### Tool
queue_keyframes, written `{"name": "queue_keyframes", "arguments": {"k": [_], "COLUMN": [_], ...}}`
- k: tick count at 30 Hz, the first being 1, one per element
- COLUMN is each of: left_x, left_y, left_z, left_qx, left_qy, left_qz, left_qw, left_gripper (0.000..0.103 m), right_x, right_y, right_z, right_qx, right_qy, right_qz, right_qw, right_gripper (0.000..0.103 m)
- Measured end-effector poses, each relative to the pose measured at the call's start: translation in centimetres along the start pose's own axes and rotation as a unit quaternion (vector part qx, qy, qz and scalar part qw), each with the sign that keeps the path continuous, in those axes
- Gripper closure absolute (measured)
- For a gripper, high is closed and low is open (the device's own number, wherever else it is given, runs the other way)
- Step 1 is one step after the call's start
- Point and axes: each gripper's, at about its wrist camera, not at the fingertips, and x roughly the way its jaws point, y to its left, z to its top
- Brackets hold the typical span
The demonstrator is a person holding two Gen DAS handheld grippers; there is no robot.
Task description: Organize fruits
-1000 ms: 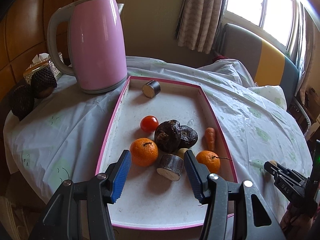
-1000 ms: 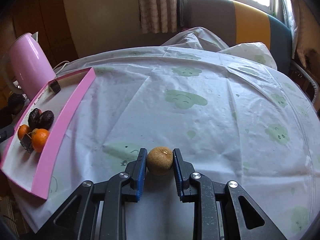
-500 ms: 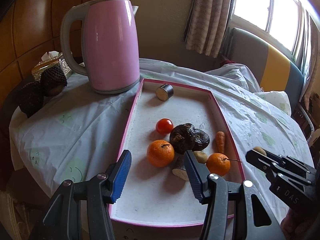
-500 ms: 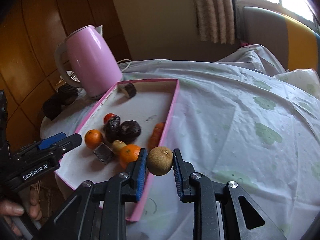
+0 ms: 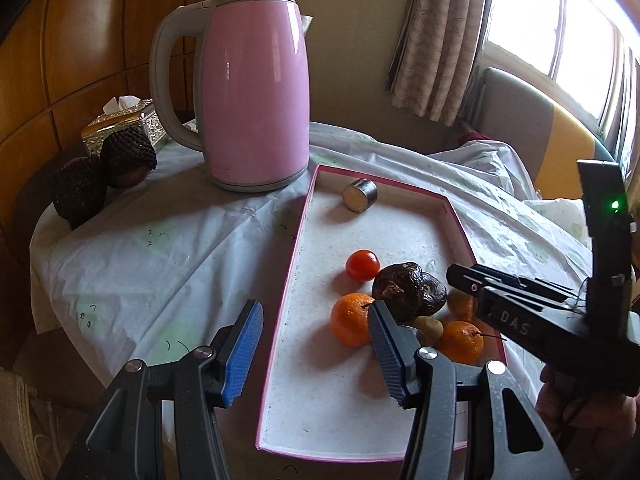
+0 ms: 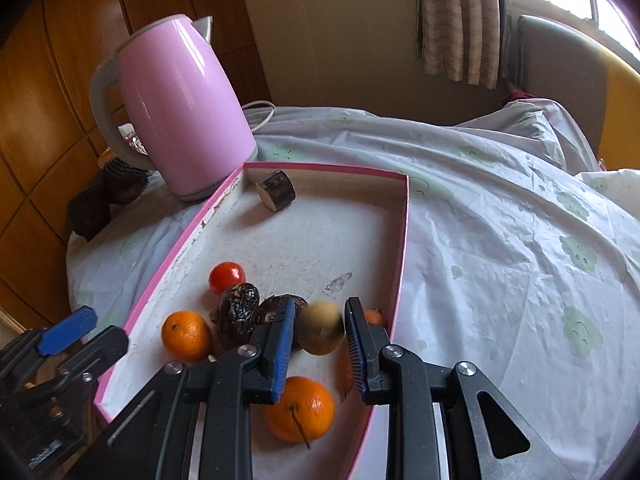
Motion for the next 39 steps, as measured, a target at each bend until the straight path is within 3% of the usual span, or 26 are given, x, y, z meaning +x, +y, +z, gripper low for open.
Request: {"name": "queue_keyframes", "arguments": {"k": [10,12,14,16,20,26,31,39], "left_x": [0.2,0.1,0.0,-0.3,-1.0,-2.2,-3.2,-4.5], "left_y": [0.3,0.1,-0.1,-0.3,-0.7,-1.4,-2.0,-2.5], "left_z": [0.0,-0.1,-0.2,-0.3,-0.4,-0.8,-1.3,-1.7], "left_qx": [-0.004,-0.002,0.000,0.002,0.003,0.012,0.018,0.015], "left_qy": [0.002,0.001,-0.001,-0.003,-0.013,-0.028,-0.036,-0.049], "left_qz": [0.006,0.007,0.007,0.008,0.007,0.001,-0.002,0.023], "left_qw": [1.0000,1.0000,1.0000,1.0000,0.9999,0.9996,0.9992,0.9984], "left_gripper": [0.048,0.048,0.048,0.048,0.047,0.042,0.037,0.030], "right_x": [0.1,-0.5,-1.2,-1.8,-3.6,-6.0,-7.4,-8.0], "right_y": [0.0,0.0,0.0,0.1,0.2,0.2,0.3,0.5], "right_z": [-0.6,-0.7,-1.0,-1.1,-1.8,-3.6,-5.1,-6.7], "right_qx": [0.006,0.009,0.010,0.009,0.018,0.030,0.028,0.027], "right_qy": [0.003,-0.004,-0.014,-0.021,-0.045,-0.070,-0.081,-0.083], "right_qz": [0.004,0.004,0.005,0.002,-0.005,-0.030,-0.053,-0.068], "right_qw": [1.000,1.000,1.000,1.000,0.999,0.997,0.995,0.994], "right_gripper": [0.074,0.067,0.051,0.048,0.030,0.022,0.022,0.022]}}
